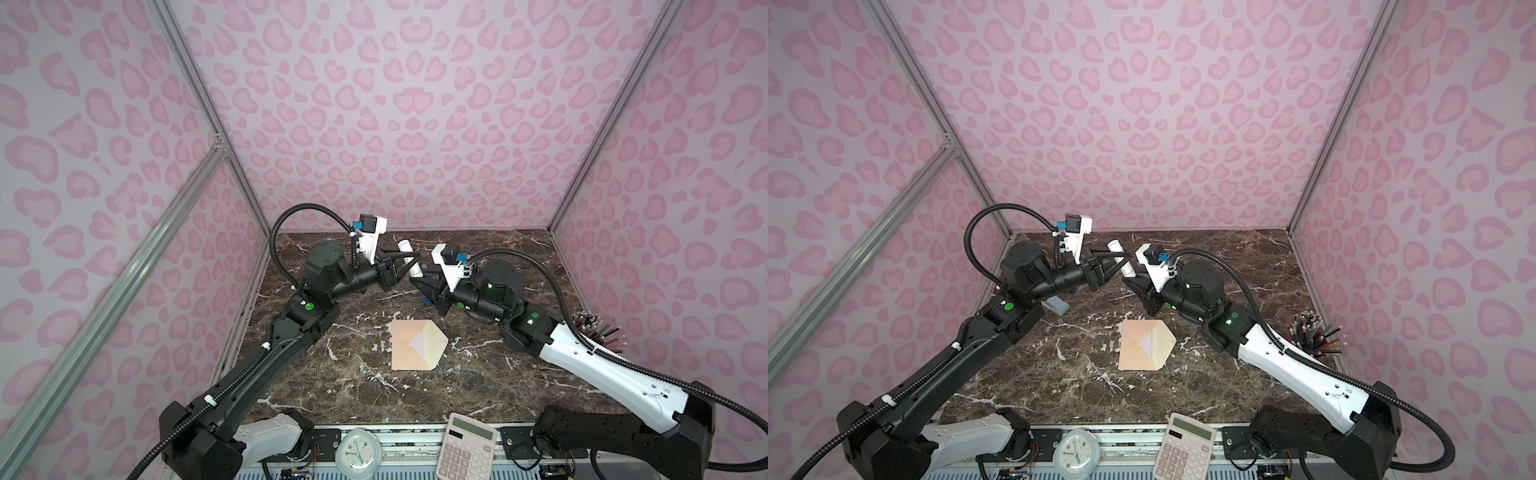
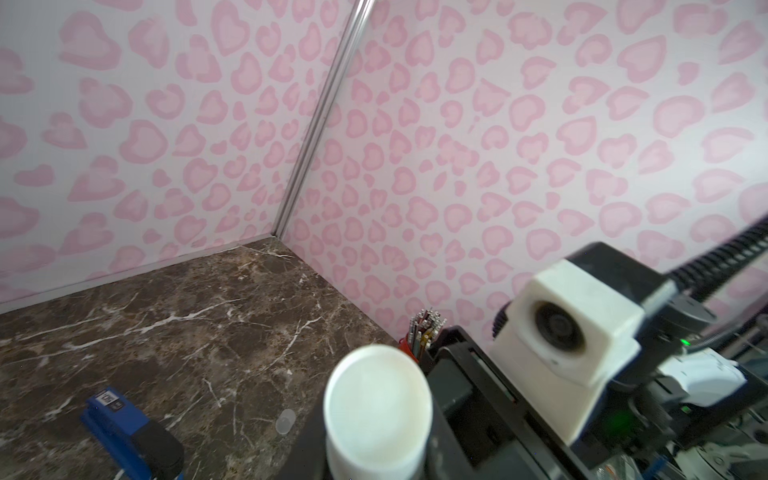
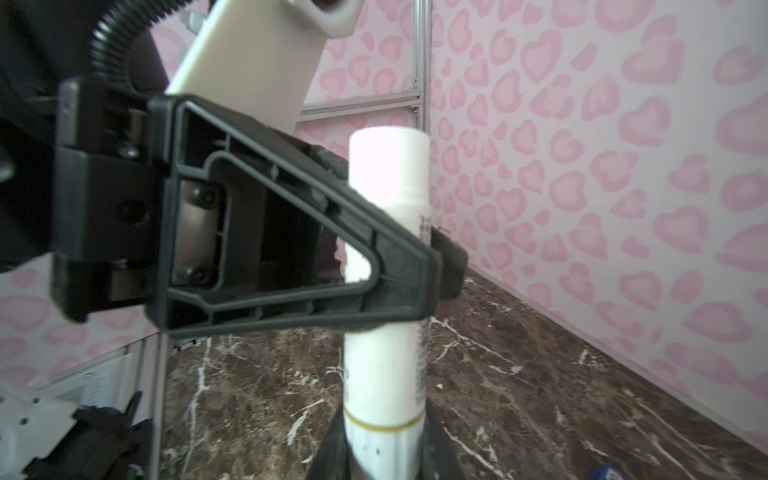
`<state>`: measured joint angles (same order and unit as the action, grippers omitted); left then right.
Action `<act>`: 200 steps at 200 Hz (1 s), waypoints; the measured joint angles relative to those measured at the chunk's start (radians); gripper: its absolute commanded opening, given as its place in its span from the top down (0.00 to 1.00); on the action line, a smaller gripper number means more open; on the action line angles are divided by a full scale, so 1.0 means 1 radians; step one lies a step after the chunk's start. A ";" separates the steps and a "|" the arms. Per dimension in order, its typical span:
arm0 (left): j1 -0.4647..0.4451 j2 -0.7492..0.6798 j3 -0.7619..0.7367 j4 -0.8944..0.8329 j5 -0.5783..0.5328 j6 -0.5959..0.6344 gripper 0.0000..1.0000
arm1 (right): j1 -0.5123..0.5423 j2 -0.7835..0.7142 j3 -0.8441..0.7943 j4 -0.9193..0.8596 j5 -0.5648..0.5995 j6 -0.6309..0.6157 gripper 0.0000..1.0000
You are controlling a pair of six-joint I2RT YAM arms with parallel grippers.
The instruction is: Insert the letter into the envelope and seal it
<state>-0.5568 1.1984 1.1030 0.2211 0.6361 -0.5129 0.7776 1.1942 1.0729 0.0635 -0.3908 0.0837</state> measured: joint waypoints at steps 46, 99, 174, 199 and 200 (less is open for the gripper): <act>0.027 -0.002 -0.030 0.128 0.174 -0.076 0.96 | -0.080 -0.010 -0.004 0.032 -0.294 0.231 0.93; 0.030 -0.011 -0.029 0.095 0.193 -0.060 0.96 | -0.074 -0.015 0.002 -0.018 -0.305 0.185 0.61; 0.001 0.015 0.037 -0.055 -0.196 0.022 0.96 | 0.101 -0.068 -0.174 0.037 0.233 -0.156 0.48; -0.036 0.015 0.039 -0.098 -0.331 0.043 0.97 | 0.158 -0.032 -0.177 0.118 0.396 -0.206 0.52; -0.039 0.015 0.040 -0.101 -0.338 0.044 0.96 | 0.158 -0.031 -0.177 0.120 0.399 -0.207 0.52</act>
<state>-0.5953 1.2137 1.1427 0.1200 0.2981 -0.4686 0.9360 1.1637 0.8959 0.1837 0.0086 -0.1234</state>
